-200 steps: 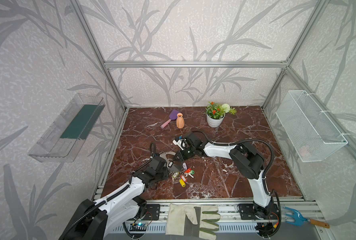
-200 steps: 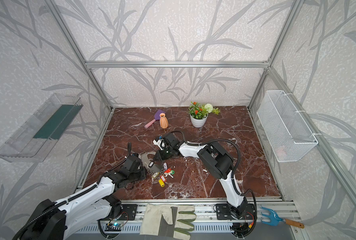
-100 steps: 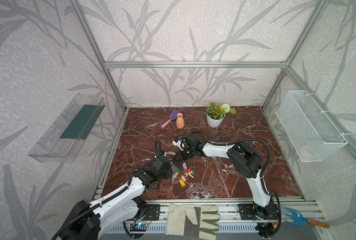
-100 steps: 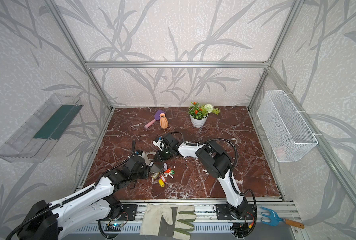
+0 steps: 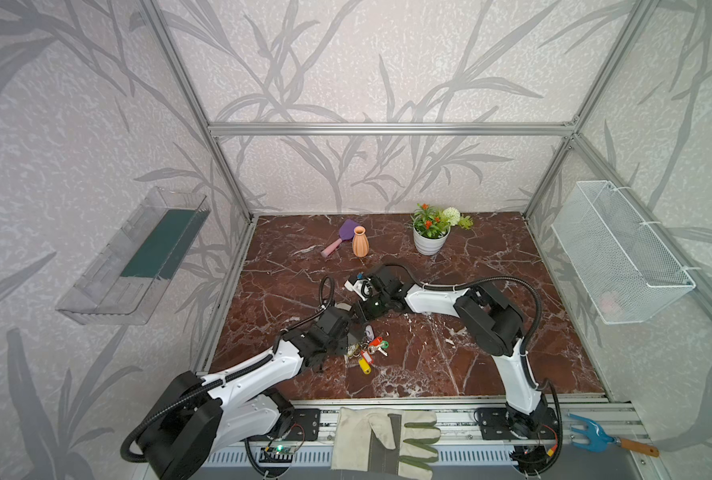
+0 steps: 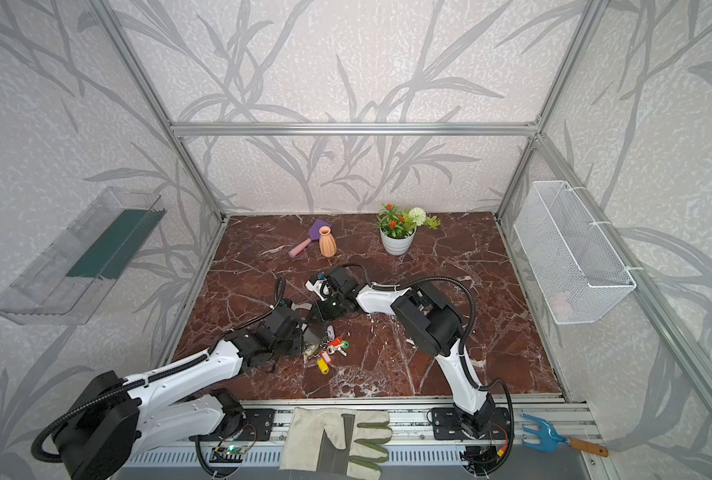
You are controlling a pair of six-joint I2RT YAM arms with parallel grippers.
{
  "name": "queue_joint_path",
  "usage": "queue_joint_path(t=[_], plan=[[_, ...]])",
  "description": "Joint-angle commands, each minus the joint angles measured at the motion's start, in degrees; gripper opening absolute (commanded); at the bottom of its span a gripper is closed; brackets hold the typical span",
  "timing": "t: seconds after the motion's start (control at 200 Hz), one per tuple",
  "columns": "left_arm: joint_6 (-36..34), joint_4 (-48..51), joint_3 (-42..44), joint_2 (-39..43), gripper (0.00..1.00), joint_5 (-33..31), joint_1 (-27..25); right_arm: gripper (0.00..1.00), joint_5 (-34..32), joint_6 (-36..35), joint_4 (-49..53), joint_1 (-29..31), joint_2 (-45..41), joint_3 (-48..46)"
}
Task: Put the keys on the keyring
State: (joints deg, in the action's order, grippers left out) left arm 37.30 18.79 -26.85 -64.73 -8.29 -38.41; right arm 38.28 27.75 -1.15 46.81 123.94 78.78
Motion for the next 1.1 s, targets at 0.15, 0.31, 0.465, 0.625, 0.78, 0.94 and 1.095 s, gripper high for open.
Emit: queue_joint_path(t=[0.15,0.31,0.465,0.625,0.78,0.94,1.095], plan=[[1.20,-0.46,-0.79,-1.69,0.29,-3.14,-0.41,0.15,1.45,0.45,-1.18,-0.31,0.53,-0.65],[1.64,-0.90,-0.85,-2.81,0.28,-3.19,-0.54,0.15,1.71,0.55,-1.53,-0.40,0.23,-1.09],[2.08,0.45,-1.14,-2.72,0.26,-4.40,-0.52,0.15,2.04,0.89,-2.15,-0.58,0.40,-1.52],[2.43,1.26,-0.84,-1.72,0.23,-4.78,-0.61,0.15,2.45,1.39,-2.69,-0.69,0.86,-1.53],[2.51,1.95,-0.70,-1.28,0.19,-5.24,-0.63,0.15,2.68,1.61,-2.98,-0.73,1.13,-1.53],[3.34,3.12,-0.90,-1.70,0.16,-5.86,-0.62,0.15,2.90,1.78,-3.23,-0.75,1.30,-1.70],[3.76,2.67,-0.59,-2.03,0.15,-5.97,-0.66,0.15,3.21,2.04,-3.58,-0.75,1.39,-1.57]])
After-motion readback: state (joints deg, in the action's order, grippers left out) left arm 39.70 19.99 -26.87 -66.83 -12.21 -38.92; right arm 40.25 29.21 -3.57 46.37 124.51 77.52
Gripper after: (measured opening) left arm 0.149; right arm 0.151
